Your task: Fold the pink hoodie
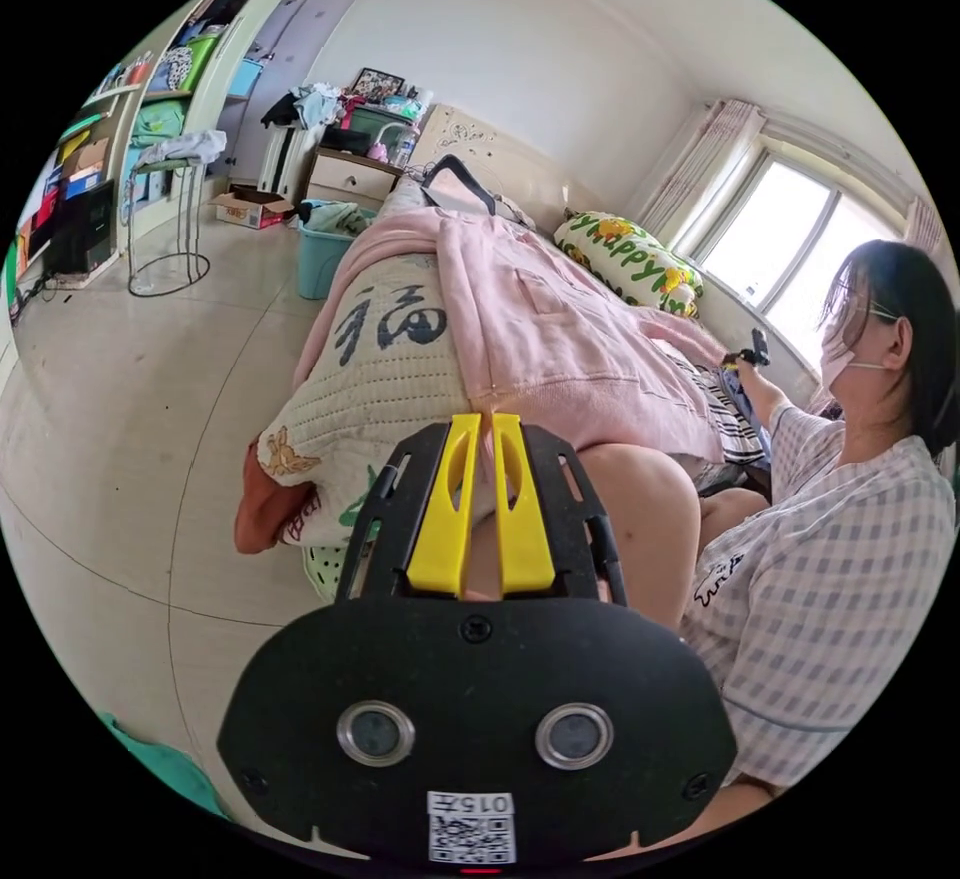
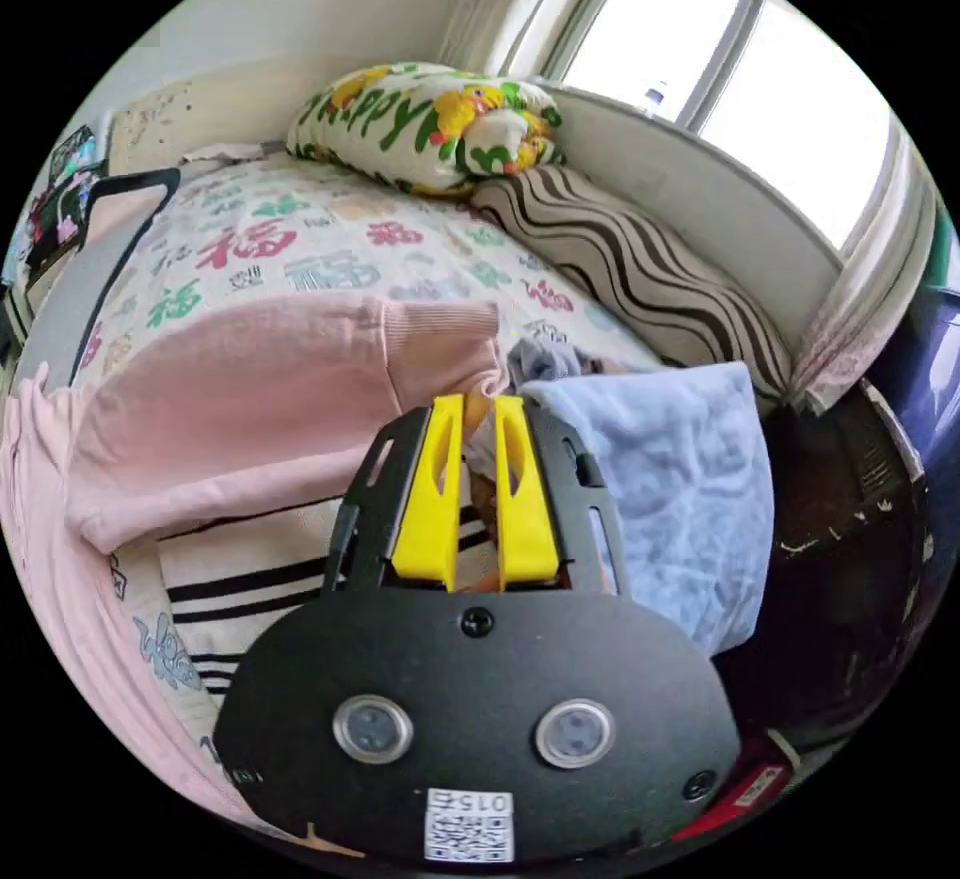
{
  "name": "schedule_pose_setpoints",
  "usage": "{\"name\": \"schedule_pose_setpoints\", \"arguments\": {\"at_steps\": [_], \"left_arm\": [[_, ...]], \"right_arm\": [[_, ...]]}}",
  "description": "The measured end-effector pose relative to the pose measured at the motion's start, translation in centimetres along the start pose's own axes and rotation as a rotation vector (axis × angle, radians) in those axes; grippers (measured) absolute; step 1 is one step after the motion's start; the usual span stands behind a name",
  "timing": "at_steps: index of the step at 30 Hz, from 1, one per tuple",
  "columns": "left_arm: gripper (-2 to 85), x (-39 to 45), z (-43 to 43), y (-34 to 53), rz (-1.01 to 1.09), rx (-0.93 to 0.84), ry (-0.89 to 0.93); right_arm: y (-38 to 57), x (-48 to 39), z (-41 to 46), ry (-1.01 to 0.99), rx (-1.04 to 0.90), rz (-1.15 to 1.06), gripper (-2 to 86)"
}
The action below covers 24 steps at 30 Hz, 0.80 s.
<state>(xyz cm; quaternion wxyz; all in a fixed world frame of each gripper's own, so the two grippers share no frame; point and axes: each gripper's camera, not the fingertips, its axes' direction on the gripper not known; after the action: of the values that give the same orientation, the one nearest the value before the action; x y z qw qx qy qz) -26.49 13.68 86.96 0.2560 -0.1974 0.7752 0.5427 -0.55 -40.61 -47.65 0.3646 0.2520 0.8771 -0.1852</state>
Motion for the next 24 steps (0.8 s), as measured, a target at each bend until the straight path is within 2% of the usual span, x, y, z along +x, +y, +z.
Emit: {"name": "schedule_pose_setpoints", "arguments": {"at_steps": [1, 6, 9, 14, 17, 21, 24], "left_arm": [[1.1, -0.4, -0.1, 0.3, -0.010, 0.012, 0.013], [1.1, -1.9, -0.5, 1.2, -0.036, 0.040, 0.081], [1.4, -2.5, -0.8, 1.9, -0.023, 0.063, 0.114], [4.0, -3.4, -2.6, 4.0, -0.031, 0.152, 0.179], [6.0, -3.7, -4.8, 5.2, -0.032, 0.234, 0.175], [8.8, -3.7, -6.5, 5.9, -0.074, 0.339, 0.106], [10.3, -3.1, -4.8, 5.8, -0.061, 0.287, 0.145]], "right_arm": [[0.8, 0.7, 2.5, -0.010, -0.107, 0.024, 7.3], [6.7, 2.7, 0.8, -0.166, 0.106, -0.008, 8.4], [11.1, 3.7, -2.0, -0.407, 0.130, -0.092, 9.2], [25.0, 4.1, -7.7, -0.886, 0.201, -0.317, 10.1], [32.2, 3.3, -9.3, -1.061, 0.161, -0.427, 12.0], [39.1, 2.1, -9.4, -1.104, 0.113, -0.489, 13.7], [43.3, 1.1, -8.7, -1.103, 0.160, -0.420, 13.7]]}}
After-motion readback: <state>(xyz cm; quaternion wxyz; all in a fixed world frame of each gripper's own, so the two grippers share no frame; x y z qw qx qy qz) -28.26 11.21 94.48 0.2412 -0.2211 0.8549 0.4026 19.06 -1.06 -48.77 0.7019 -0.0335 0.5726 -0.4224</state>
